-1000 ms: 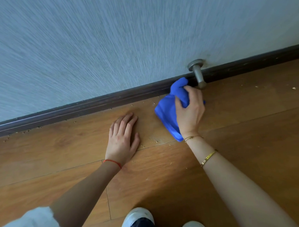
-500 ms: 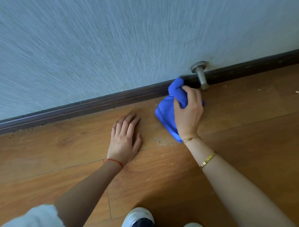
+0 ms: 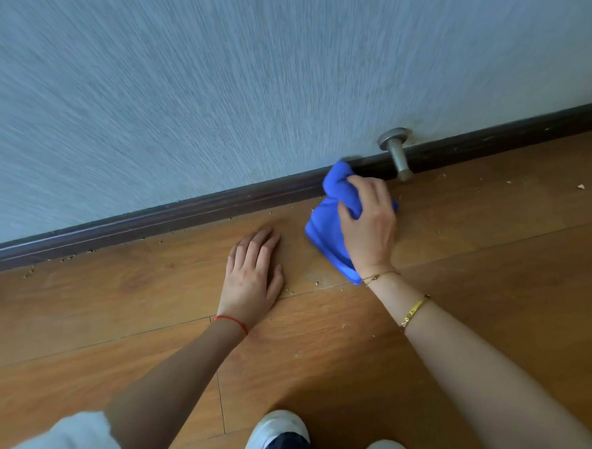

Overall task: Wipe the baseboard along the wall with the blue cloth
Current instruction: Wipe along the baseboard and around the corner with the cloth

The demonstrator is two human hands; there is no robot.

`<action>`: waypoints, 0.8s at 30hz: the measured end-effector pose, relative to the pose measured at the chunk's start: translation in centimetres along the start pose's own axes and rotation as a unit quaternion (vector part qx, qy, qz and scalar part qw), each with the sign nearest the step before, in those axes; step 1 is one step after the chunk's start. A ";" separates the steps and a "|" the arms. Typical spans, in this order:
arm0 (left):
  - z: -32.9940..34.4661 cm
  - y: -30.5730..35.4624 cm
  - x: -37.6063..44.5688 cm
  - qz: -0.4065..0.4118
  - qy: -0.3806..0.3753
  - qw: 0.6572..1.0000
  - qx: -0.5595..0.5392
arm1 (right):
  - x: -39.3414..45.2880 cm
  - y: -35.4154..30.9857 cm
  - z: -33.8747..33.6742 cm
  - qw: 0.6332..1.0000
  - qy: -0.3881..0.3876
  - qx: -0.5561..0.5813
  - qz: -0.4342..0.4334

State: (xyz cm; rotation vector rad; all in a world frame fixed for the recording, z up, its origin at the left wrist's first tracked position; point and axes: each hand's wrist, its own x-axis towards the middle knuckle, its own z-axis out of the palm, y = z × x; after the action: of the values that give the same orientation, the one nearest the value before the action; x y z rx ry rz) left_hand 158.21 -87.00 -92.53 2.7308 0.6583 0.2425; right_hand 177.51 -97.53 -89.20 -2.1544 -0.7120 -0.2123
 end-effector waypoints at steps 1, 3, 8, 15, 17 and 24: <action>0.0 0.1 0.0 -0.001 0.000 1.000 -0.002 | 0.0 -0.2 0.0 0.999 0.021 0.005 0.030; 0.0 0.1 -0.1 -0.005 0.002 1.000 -0.007 | -0.2 -1.3 0.7 0.999 0.020 0.018 0.035; 0.1 0.4 -0.1 -0.005 0.009 1.000 -0.002 | -1.0 -3.5 2.2 0.991 -0.105 0.022 -0.075; -0.2 0.4 0.7 0.060 0.004 0.998 0.024 | -1.8 -0.6 -2.7 0.990 -0.106 -0.017 -0.092; -0.4 0.9 1.6 0.078 -0.003 0.997 0.026 | -2.0 0.1 -4.7 0.988 -0.109 -0.038 -0.103; -2.1 4.6 4.9 0.196 -0.057 0.978 0.034 | 0.4 1.9 -13.4 0.978 -0.102 -0.110 -0.143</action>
State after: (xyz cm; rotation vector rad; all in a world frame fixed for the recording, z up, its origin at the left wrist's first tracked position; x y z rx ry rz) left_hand 163.92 -88.02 -88.60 2.8940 0.0933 0.1531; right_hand 180.13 -108.61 -81.83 -2.2979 -1.1671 -0.2336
